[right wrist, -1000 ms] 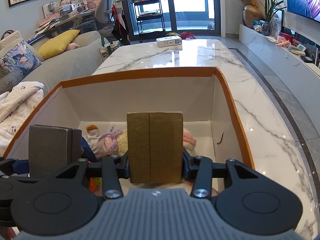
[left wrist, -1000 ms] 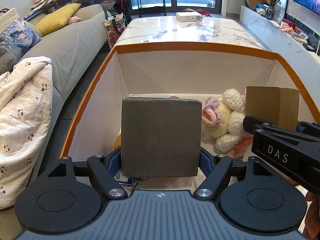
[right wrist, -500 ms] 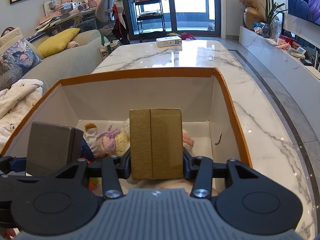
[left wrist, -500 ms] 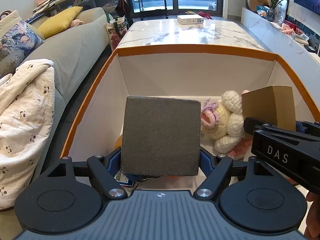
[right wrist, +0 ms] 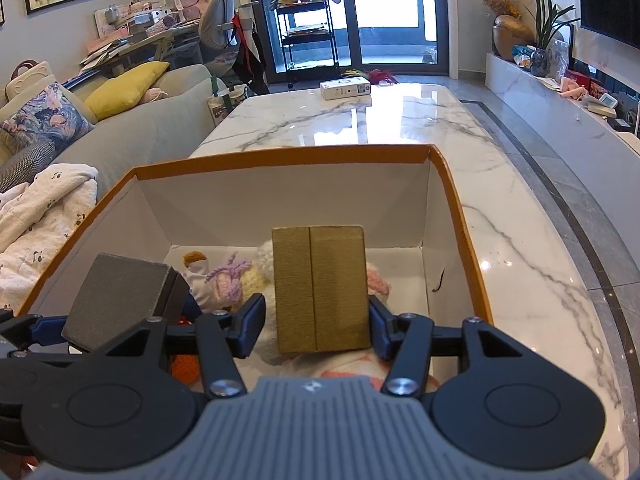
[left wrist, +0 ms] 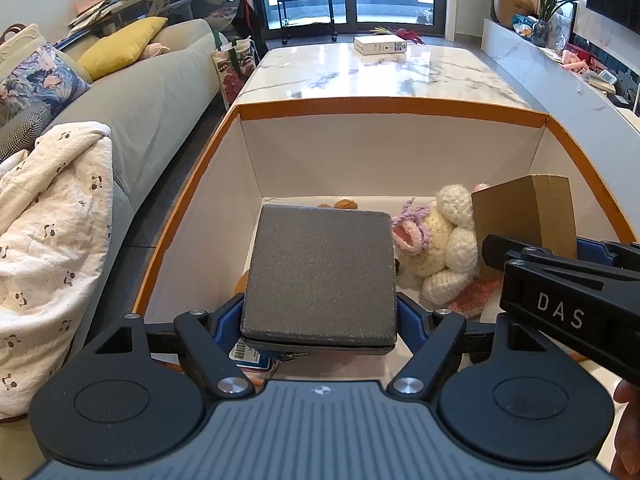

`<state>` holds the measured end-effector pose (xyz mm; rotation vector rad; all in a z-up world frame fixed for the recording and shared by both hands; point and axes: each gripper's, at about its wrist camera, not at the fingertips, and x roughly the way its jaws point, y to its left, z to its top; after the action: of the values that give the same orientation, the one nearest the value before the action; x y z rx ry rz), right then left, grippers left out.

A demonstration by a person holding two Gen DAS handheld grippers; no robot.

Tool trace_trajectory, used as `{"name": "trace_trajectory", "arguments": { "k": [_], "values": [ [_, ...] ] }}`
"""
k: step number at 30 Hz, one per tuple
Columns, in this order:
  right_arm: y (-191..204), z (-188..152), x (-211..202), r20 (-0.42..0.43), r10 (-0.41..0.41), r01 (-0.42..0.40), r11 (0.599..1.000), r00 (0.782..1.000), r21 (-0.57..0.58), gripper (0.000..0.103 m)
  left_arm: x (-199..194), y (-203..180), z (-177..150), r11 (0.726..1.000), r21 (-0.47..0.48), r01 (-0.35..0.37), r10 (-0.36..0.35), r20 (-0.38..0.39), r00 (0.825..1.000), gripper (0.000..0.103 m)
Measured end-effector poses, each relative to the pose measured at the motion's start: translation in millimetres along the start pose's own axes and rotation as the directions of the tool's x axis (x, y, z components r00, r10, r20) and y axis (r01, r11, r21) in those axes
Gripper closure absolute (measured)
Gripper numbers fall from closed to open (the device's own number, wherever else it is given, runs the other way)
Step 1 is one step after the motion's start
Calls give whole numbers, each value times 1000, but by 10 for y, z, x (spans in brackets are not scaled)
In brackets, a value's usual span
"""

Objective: Organize objects
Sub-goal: 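Lower the grey block and cardboard box into the box and open both grippers, then move the left tool to the white Vaseline bottle while the right tool approaches the pink wallet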

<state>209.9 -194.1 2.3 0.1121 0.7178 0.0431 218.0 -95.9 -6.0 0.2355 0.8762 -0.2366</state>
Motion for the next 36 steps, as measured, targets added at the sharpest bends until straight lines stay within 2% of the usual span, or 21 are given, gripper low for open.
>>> {"name": "trace_trajectory", "arguments": {
  "k": [11,14,22,29,32,36],
  "values": [
    [13,42,-94,22,6,-6,1000,1000,0,43,-99,49,34,1000,-5,15,-15,13,1000,14],
    [16,74,-180,48,-13,14,1000,999,-7,35,-173,70,51,999,-14,29,-28,27,999,13],
    [11,86,-425,88,-12,14,1000,996,-16,35,-366,101,44,999,-4,47,-46,58,997,13],
    [46,21,-666,109,-13,17,999,994,-40,34,-564,150,-21,997,40,62,-65,68,996,13],
    [41,-64,-807,119,-19,24,999,993,-47,29,-688,233,-46,997,41,60,-63,83,995,13],
    [56,-190,-953,104,-23,32,996,994,-81,29,-857,315,-120,996,44,74,-78,101,992,13]
  ]
}}
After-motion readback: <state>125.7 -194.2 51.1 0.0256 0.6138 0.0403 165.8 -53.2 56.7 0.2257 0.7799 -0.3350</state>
